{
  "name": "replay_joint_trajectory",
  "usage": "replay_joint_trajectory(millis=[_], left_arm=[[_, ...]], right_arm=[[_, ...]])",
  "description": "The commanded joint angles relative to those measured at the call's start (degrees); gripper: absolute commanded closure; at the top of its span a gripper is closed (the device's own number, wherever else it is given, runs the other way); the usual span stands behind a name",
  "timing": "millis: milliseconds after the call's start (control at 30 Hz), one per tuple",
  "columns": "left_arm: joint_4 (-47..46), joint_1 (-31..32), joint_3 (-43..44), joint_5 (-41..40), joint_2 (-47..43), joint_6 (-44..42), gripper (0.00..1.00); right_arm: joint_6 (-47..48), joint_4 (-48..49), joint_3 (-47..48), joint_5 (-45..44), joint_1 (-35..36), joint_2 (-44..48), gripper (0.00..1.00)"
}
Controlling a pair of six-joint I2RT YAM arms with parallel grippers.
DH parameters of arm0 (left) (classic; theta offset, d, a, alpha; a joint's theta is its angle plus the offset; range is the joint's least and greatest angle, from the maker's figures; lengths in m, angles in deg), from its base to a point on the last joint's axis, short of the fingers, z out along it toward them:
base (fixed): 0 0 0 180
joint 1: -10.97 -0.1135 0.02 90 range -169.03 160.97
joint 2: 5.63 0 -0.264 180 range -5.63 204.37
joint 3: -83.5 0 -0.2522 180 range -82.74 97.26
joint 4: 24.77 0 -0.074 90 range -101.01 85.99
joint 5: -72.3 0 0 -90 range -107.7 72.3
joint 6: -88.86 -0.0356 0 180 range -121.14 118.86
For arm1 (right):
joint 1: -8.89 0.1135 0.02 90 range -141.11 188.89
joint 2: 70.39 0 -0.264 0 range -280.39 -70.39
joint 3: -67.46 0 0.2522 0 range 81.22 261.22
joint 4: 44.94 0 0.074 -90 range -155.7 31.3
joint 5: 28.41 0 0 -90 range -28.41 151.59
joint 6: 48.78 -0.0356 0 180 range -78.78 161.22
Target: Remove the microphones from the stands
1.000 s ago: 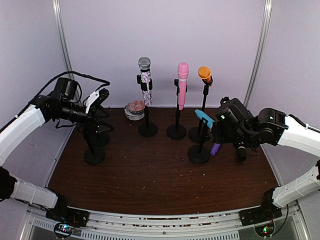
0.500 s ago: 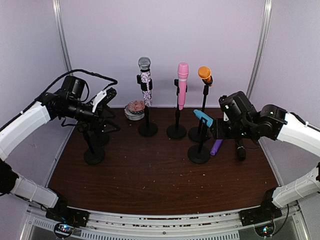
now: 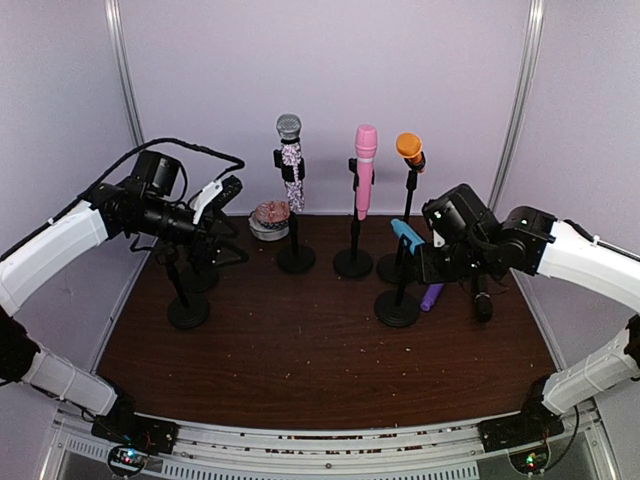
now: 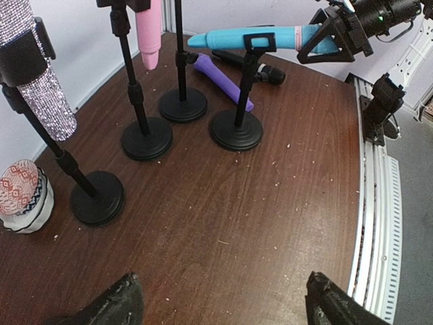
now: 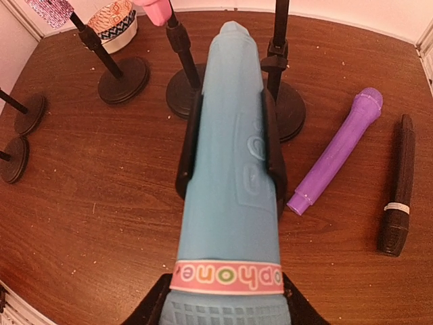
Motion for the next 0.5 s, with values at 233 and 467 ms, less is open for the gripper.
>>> replay_joint_trajectory(millis=[233,467], left_arm=[[-11.6,3.5,-2.6,-0.1,2.5,10.9,0.16],[-17.0,5.0,-7.3,-1.2,2.7,13.7,0.19]], right_arm=[[0.0,9.3,8.0,4.0,6.6,-2.6,1.0],[-1.0,15.5,19.1,5.8,13.5,-16.4,1.0]])
